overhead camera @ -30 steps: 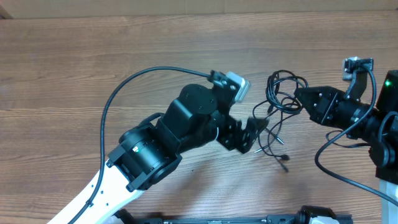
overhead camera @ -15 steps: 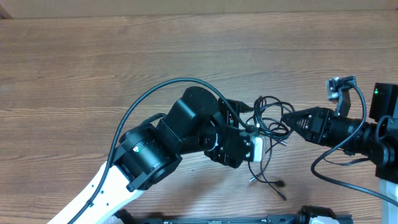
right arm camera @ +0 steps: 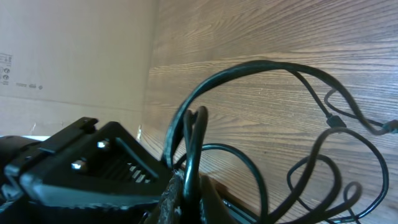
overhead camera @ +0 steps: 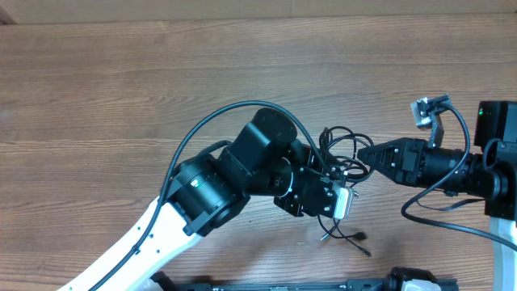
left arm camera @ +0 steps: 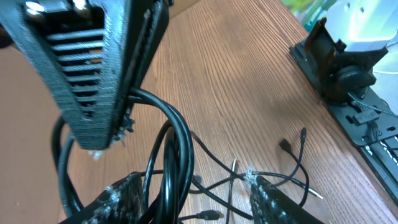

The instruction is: Untangle cables

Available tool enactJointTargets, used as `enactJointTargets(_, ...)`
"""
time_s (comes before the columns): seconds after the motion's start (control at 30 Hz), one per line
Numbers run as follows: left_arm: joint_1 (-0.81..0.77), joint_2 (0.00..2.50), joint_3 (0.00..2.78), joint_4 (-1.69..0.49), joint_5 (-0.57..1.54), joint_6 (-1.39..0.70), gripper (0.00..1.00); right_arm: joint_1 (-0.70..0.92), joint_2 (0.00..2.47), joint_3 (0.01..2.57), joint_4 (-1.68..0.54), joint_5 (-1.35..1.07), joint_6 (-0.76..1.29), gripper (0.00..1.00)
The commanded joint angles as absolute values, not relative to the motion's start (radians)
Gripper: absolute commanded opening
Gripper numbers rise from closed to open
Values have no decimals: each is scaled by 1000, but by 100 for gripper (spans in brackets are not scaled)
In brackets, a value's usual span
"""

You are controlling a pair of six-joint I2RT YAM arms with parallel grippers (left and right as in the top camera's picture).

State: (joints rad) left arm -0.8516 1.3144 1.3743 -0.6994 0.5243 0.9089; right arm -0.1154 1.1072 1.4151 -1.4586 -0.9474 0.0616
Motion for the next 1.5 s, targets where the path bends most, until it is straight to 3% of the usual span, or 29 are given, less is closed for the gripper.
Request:
enactJointTargets(0.0,-859,1330,1377,-699,548,921,47,-111,1103,1422,-1454,-990,47,4)
enactJointTargets(0.17,-859,1330,1377,-695,547,921,29,-111,1103,1422,-1453,-990,47,4)
enactJointTargets(0.27,-859,1330,1377,-694,547,921,4,-111,1103,1422,-1454,-990,47,4)
enactJointTargets(0.5,-859,1330,1377,-694,535,903,4,-111,1103,1422,-1453,-980,47,5)
enactJointTargets(0.57,-858,1330,1377,-672,461,793,4,-111,1103,1422,-1454,-913,47,33)
enactJointTargets(0.7,-858,1330,1377,-635,273,530,4,-112,1103,1421,-1454,-826,55,100)
enactJointTargets(1.07,-858,1327,1377,-494,271,218,4,-112,1103,1421,-1414,-830,342,100)
enactJointTargets(1.47,-858,1261,1377,-444,327,209,4,-112,1179,1421,-1409,-801,345,94)
